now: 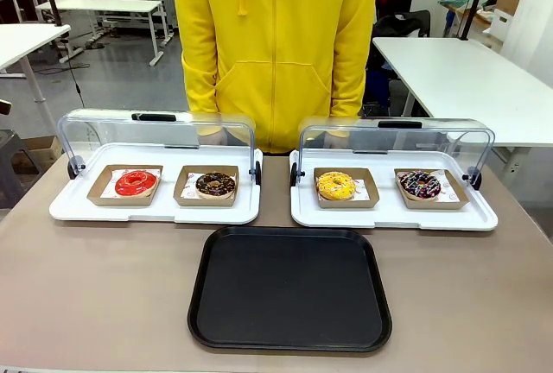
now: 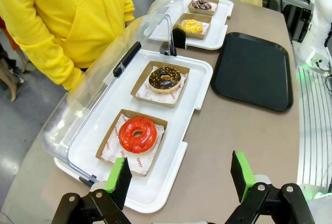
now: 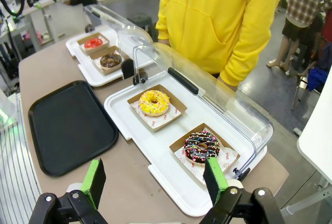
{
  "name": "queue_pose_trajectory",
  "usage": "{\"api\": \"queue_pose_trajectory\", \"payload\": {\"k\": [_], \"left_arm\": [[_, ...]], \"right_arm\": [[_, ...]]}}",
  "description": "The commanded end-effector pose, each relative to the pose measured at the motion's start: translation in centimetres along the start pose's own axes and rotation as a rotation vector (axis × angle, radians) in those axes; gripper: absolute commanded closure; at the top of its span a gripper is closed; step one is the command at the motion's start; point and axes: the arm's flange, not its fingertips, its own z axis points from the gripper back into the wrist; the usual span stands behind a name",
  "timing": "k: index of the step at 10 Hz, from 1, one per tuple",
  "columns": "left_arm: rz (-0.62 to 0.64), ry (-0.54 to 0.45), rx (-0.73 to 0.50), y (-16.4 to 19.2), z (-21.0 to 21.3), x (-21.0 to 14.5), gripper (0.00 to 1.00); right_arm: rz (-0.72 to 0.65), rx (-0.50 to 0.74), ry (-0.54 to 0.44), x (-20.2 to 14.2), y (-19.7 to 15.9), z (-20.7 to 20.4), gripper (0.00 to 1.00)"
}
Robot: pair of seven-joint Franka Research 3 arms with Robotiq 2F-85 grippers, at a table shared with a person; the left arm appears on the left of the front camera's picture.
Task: Move the first donut from the left to the tray.
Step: Pick up the Paper togo box containing the Donut indicated by the person and place it on the Handle tray.
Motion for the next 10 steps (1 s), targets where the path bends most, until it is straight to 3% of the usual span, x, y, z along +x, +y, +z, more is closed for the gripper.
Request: {"api": "queue_pose_trajectory", "payload": {"k": [1,10], "left_arm": [[-0.012,-0.006,-0.001,-0.08,0.1,0.1,0.0],[-0.012,-0.006,-0.001,-0.08,0.1,0.1,0.0]], "right_arm": [[0.023,-0.001,-0.026,0.2,-0.26,-0.14,0.0],[0.023,-0.001,-0.026,0.2,-0.26,-0.14,0.0]]}}
